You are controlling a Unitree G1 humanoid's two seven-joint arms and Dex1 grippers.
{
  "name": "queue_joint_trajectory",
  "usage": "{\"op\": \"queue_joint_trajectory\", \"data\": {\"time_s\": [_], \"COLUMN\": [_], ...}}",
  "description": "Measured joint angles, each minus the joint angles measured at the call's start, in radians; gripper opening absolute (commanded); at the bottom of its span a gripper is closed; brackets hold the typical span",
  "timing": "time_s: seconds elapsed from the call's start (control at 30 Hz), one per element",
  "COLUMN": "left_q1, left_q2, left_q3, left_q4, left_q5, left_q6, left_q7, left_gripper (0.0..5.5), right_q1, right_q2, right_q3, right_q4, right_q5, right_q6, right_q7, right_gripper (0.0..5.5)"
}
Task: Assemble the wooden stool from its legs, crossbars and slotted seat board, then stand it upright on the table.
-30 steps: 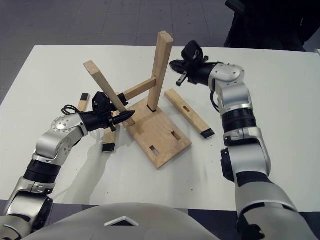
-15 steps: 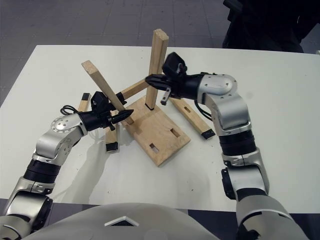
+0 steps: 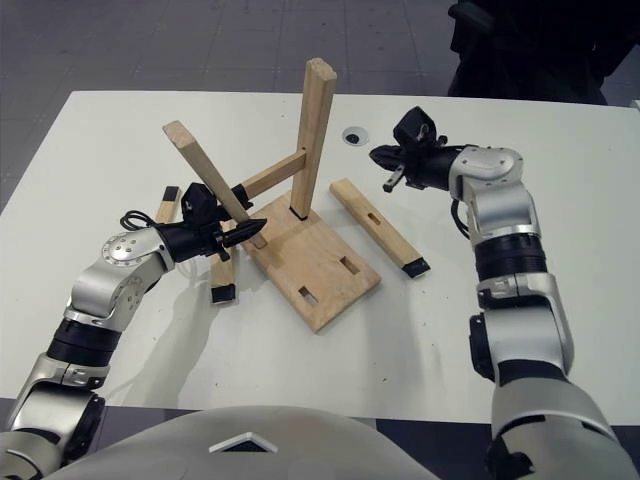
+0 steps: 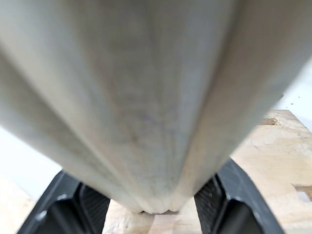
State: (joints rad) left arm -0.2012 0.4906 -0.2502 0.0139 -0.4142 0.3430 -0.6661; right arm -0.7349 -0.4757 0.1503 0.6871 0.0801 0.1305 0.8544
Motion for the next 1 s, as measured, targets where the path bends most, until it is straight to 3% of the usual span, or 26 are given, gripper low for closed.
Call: {"op": "queue_joint_trajectory", "data": {"time_s": [0.2, 0.33, 0.47, 0.67, 1.0], "left_q1": [-0.002, -0.002, 0.007, 0.024, 0.036], "left_q2": [0.000, 0.001, 0.003, 0.010, 0.020], "left_q3": [-0.003, -0.003, 0.006, 0.016, 0.020], "left_q4": [0.000, -0.001, -0.013, -0.029, -0.022], "left_q5": [0.000, 0.000, -0.003, -0.007, -0.008], "left_q6": [0.000, 0.000, -0.005, -0.021, -0.023], "left_q7": [-0.001, -0.001, 0.000, -0.012, -0.018], "left_gripper": [2.05, 2.05, 2.05, 2.05, 2.05], "right_q1": [-0.143, -0.178, -0.094, 0.084, 0.128], "right_q2": [0.100, 0.170, 0.216, 0.146, 0.138], "right_q3": [-0.013, -0.020, 0.001, 0.011, 0.028], "right_q4": [0.330, 0.357, 0.066, -0.384, -0.567], "right_q5": [-0.047, -0.043, 0.003, 0.005, 0.001], "right_q6": [-0.156, -0.195, -0.111, 0.169, 0.406], "right_q7": [-0.102, -0.089, -0.002, -0.026, -0.070], "right_gripper": [0.10, 0.10, 0.10, 0.10, 0.10]}}
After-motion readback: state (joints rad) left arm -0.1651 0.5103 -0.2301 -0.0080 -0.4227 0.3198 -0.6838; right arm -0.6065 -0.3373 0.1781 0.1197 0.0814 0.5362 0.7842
